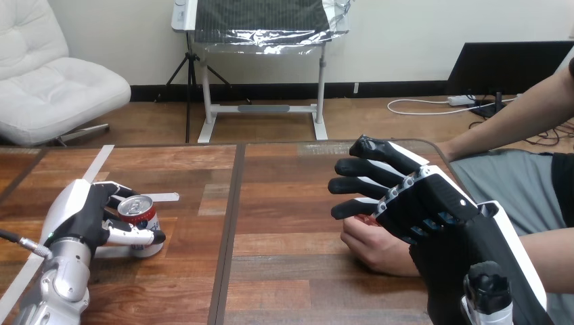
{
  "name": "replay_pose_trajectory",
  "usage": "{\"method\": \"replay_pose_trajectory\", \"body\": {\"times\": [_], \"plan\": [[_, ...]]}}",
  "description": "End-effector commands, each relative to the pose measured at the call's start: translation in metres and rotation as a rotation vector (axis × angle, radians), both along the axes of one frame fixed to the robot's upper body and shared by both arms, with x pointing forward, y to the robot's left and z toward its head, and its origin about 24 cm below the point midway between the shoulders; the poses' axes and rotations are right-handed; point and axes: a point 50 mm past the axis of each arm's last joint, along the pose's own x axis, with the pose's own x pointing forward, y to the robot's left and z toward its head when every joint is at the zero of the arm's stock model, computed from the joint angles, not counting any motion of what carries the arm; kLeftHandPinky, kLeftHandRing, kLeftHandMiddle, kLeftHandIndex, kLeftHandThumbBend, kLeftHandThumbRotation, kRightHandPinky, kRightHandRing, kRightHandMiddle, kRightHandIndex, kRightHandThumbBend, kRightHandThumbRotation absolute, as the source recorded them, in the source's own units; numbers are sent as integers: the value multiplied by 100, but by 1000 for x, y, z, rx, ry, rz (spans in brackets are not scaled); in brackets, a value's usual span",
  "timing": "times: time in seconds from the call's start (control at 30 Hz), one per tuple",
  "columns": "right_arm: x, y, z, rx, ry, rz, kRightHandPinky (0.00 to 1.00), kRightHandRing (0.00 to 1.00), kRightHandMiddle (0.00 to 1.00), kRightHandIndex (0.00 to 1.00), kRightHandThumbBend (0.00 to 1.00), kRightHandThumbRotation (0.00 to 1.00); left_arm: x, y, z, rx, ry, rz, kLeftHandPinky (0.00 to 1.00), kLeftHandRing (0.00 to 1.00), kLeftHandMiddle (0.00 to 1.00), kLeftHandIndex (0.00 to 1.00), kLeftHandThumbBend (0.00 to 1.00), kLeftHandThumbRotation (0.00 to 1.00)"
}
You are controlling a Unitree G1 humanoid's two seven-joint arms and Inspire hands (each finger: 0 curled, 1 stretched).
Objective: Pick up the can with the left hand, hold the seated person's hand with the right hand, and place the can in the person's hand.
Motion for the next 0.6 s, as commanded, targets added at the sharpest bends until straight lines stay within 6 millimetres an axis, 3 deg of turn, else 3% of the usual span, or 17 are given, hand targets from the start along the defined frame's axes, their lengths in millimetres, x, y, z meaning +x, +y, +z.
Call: {"method": "replay_pose_trajectory", "body": {"times": [0.0,0.57], "plan": [[3,1,10,18,-73,1,65,75,79,82,91,84,22,-9,27,10,-124,-37,48,55,59,61,83,3],[2,1,10,18,-76,0,65,75,79,82,90,84,22,-12,28,-1,-154,-41,43,49,53,55,84,0]]}}
